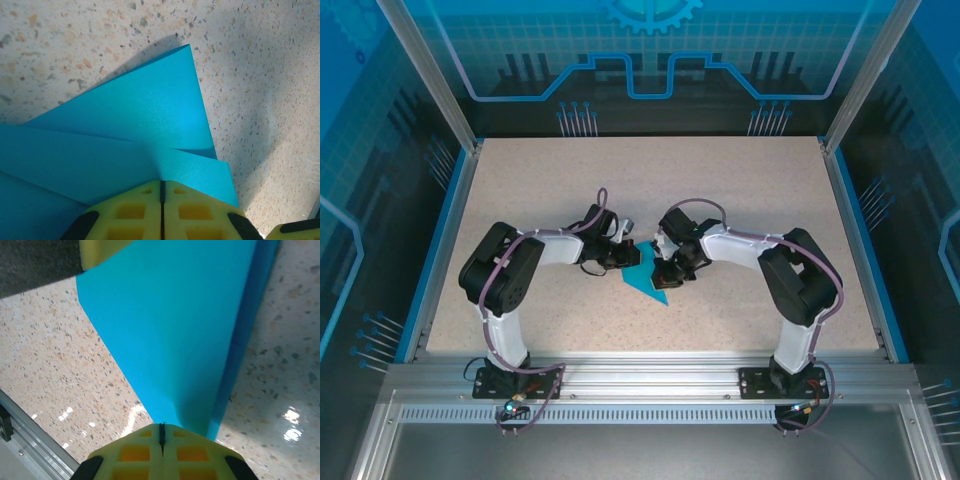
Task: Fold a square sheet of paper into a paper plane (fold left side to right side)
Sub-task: Fourth fold the wing at the center of the table.
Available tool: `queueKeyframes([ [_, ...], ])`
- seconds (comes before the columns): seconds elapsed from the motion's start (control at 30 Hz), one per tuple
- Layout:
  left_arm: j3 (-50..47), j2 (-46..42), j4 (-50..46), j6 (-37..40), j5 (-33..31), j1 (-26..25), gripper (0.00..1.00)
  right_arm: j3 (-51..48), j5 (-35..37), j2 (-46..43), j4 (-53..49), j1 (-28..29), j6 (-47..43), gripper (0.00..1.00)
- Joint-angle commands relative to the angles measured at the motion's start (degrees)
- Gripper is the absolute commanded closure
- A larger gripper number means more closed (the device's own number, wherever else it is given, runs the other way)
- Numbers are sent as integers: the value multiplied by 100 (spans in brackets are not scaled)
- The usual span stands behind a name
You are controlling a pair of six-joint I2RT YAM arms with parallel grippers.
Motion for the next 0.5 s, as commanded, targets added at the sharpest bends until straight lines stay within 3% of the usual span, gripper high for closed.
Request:
queueKeyframes([
  [0.0,23,212,-381,72,-352,-22,93,127,-124,220,-61,62,79,100],
  [0.47,53,213,-485,128,-461,-22,93,-76,147,318,-598,88,-115,100],
])
